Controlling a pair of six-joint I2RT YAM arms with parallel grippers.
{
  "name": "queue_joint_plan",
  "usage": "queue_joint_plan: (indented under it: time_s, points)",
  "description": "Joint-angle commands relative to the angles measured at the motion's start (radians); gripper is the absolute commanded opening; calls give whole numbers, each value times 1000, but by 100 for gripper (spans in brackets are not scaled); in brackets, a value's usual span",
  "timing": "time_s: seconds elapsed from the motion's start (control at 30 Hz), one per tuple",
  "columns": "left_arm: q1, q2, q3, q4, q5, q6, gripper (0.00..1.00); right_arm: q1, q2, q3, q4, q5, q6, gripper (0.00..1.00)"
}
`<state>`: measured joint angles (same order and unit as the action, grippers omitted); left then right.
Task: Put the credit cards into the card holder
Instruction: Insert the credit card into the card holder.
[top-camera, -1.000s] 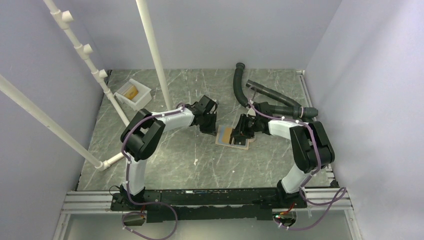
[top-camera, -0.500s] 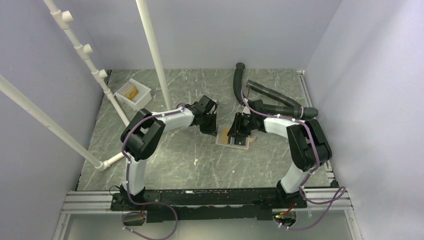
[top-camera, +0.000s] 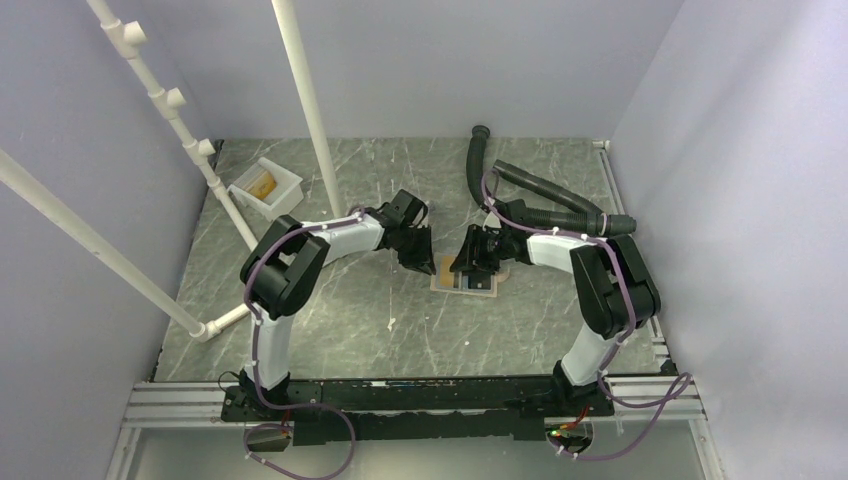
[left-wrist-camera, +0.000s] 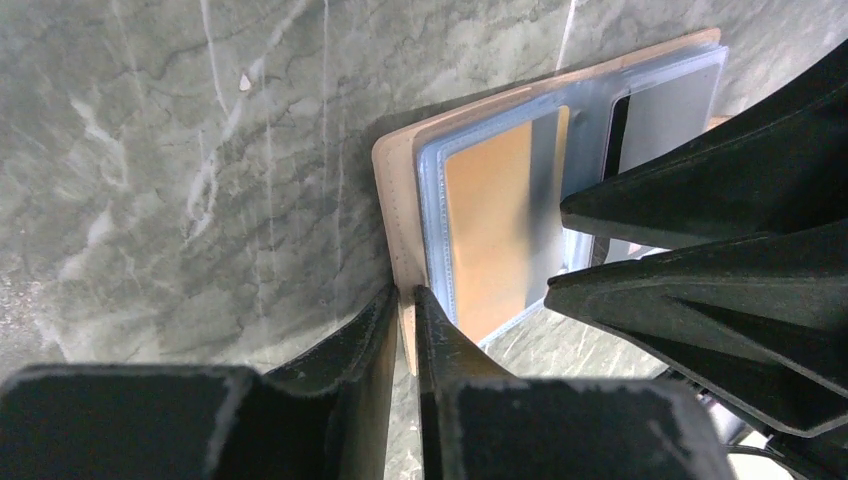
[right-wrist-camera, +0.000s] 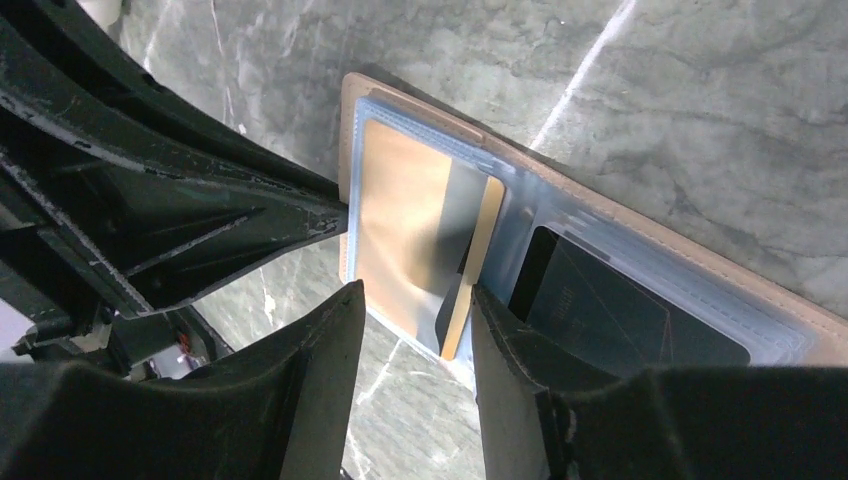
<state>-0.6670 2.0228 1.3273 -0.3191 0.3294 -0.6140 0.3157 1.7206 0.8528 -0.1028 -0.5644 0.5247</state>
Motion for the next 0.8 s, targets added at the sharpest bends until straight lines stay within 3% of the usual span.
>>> queue_joint_plan:
  time_s: [0.0, 0.2, 0.43, 0.6, 0.77]
  points:
    - [12, 9, -46, 29, 49, -32, 19, 13, -34, 13, 77, -81, 23, 46]
    - [38, -16, -83, 41, 57, -33, 24, 8, -171, 21, -161, 143, -100, 55]
    - [61, -9, -116, 87, 110, -50, 30, -59, -289, -21, -280, 369, -126, 65]
    - [78, -5, -143, 156, 172, -88, 30, -145, -255, -55, -277, 370, -109, 65]
    - [93, -27, -177, 262, 245, -139, 29, -148, -230, -88, -228, 325, -96, 64]
